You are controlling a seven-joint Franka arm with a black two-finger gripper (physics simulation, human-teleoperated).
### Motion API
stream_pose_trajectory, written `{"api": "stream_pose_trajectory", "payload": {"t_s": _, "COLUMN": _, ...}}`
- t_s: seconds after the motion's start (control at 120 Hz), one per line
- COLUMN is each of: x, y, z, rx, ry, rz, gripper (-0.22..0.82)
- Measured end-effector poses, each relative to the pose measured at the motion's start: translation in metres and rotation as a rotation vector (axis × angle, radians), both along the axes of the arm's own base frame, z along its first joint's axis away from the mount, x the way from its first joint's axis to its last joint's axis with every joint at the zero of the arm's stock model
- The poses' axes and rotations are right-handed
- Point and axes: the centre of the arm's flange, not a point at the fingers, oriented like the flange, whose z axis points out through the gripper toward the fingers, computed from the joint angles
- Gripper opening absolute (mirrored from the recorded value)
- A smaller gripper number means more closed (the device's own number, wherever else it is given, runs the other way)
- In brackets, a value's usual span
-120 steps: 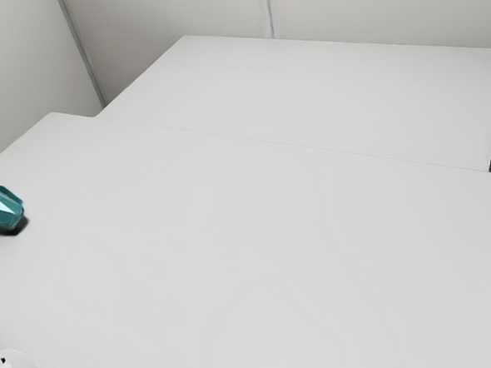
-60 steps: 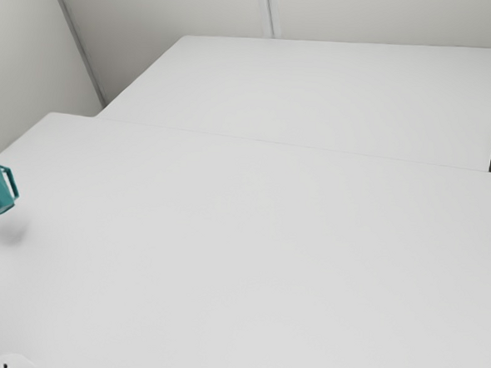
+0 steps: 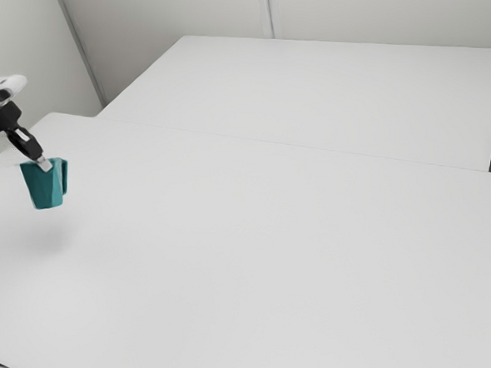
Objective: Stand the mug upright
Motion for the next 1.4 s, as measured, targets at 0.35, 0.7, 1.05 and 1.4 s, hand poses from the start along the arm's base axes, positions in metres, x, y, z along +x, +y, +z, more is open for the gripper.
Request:
{"api": "stream_pose_trajectory", "payload": {"t_s": 0.35, "x": 0.068, "y": -0.130, "z": -0.013, "rx": 0.159, "ry": -0.120, "rz": -0.101, "gripper": -0.18}}
{"api": "stream_pose_trajectory", "payload": {"t_s": 0.7, "x": 0.072, "y": -0.167, "z": -0.051, "rx": 0.176, "ry": -0.155, "rz": -0.048, "gripper": -0.18}}
{"api": "stream_pose_trajectory", "payload": {"t_s": 1.05, "x": 0.017, "y": -0.202, "z": -0.081, "rx": 0.201, "ry": -0.279, "rz": 0.014, "gripper": -0.18}}
{"api": "stream_pose_trajectory", "payload": {"t_s": 1.4, "x": 0.017, "y": -0.205, "z": -0.107, "rx": 0.239, "ry": -0.312, "rz": 0.052, "gripper": -0.18}}
